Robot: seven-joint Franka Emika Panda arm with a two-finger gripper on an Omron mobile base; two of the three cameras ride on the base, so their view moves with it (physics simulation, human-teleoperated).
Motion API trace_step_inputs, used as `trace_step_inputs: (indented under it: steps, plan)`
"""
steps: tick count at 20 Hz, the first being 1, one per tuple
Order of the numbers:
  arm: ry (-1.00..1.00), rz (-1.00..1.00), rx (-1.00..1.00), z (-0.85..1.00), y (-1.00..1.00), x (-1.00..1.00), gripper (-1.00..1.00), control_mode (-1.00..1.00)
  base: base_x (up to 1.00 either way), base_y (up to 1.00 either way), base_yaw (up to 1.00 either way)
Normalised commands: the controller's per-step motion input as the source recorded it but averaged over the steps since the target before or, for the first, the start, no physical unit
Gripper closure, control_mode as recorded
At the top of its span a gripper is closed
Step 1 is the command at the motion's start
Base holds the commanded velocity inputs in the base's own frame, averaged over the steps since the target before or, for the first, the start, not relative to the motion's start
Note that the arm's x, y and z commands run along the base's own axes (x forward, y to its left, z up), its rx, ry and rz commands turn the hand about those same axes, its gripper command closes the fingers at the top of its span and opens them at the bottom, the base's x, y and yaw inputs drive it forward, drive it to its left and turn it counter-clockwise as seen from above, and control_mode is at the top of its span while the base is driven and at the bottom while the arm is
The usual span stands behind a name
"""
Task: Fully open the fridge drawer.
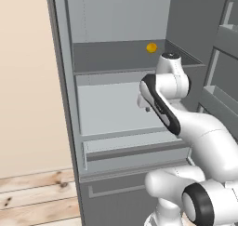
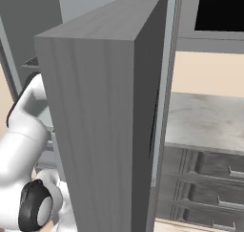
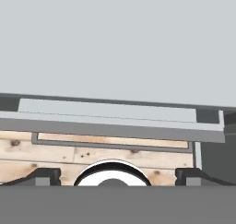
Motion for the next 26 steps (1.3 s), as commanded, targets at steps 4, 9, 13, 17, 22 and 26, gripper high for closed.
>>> trace_step_inputs:
  steps: [4,9,13,17,22,26]
  plan:
    - [0.0,0.0,-0.01,-0.25,0.0,-0.02,-1.0,-1.0,0.0,0.0,0.0]
    - [0.0,0.0,0.0,-0.25,0.0,-0.21,-1.0,-1.0,0.0,0.0,0.0]
    - [0.0,0.0,0.0,-0.24,0.0,-0.36,-1.0,-1.0,0.0,0.0,0.0]
    - [0.0,0.0,0.0,-0.11,0.0,-0.2,-1.0,-1.0,0.0,0.0,0.0]
    - [0.0,0.0,0.0,0.0,0.0,0.0,-1.0,-1.0,0.0,0.0,0.0]
    - [0.0,0.0,0.0,0.0,0.0,0.0,-1.0,-1.0,0.0,0.0,0.0]
